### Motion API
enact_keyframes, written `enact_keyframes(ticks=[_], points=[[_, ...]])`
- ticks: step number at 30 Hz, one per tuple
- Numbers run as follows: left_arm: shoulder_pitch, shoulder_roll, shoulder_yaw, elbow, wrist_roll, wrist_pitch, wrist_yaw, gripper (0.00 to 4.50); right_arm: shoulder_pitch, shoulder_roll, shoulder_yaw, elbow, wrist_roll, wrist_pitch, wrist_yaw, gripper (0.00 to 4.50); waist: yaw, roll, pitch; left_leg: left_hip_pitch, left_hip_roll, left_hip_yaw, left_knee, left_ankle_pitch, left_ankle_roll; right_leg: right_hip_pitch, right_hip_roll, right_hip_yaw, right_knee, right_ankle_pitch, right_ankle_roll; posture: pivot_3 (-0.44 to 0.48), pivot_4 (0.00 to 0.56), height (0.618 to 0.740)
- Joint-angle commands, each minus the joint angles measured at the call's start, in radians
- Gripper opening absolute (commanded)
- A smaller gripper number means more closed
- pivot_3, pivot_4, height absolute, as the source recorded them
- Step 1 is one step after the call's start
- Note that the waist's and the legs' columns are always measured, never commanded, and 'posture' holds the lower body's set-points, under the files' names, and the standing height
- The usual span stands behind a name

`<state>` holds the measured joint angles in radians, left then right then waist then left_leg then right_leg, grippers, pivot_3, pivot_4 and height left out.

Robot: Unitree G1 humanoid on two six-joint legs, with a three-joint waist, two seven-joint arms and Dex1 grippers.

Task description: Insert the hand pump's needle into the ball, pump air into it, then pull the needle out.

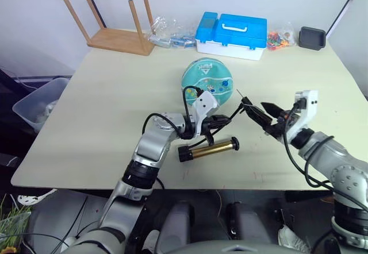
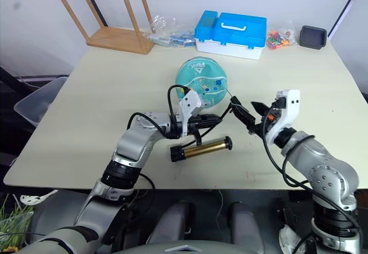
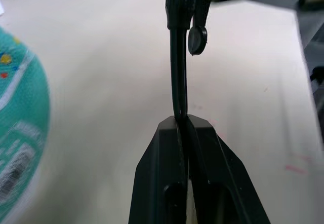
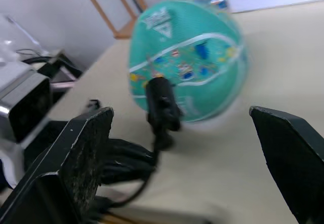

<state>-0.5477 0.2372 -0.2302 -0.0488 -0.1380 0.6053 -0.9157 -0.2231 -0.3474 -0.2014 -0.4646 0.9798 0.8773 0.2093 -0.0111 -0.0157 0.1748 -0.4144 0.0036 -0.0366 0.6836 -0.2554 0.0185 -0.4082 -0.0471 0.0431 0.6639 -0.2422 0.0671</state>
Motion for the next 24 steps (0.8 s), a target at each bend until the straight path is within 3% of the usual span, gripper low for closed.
enact_keyframes(ticks=[1, 4, 8, 24], points=[[-0.006, 0.008, 0.014, -0.049, -0.046, -0.003, 0.002, 0.1, -0.035, 0.005, 0.004, 0.006, 0.022, -0.027, 0.05, 4.5, -0.001, 0.0, 0.0, 0.0, 0.0, 0.0, 0.0, 0.0, 0.0, 0.0, 0.0, 0.0, 0.0, 0.0, 0.0, 0.0, 0.15, 0.74], [-0.004, 0.023, 0.011, -0.053, -0.062, -0.001, 0.007, 0.1, -0.055, 0.02, -0.011, 0.03, 0.049, -0.036, 0.065, 4.5, -0.003, 0.0, 0.0, 0.001, 0.0, 0.0, 0.0, 0.0, 0.0, 0.0, 0.001, 0.0, 0.0, 0.0, 0.0, 0.0, 0.15, 0.74], [-0.005, 0.034, 0.019, -0.058, -0.089, 0.017, 0.015, 0.0, -0.051, 0.01, -0.012, 0.026, 0.065, -0.035, 0.092, 3.41, -0.002, 0.0, 0.0, 0.0, 0.0, 0.0, 0.0, 0.0, 0.0, 0.0, 0.001, 0.0, 0.0, 0.0, 0.0, 0.0, 0.15, 0.74], [0.008, 0.059, 0.004, -0.108, -0.153, 0.051, 0.047, 0.0, -0.031, 0.016, -0.017, 0.032, 0.053, -0.085, 0.092, 3.41, -0.003, 0.0, 0.0, 0.0, 0.0, 0.0, 0.0, 0.0, 0.0, 0.0, 0.001, 0.0, 0.0, 0.0, 0.0, 0.0, 0.15, 0.74]])
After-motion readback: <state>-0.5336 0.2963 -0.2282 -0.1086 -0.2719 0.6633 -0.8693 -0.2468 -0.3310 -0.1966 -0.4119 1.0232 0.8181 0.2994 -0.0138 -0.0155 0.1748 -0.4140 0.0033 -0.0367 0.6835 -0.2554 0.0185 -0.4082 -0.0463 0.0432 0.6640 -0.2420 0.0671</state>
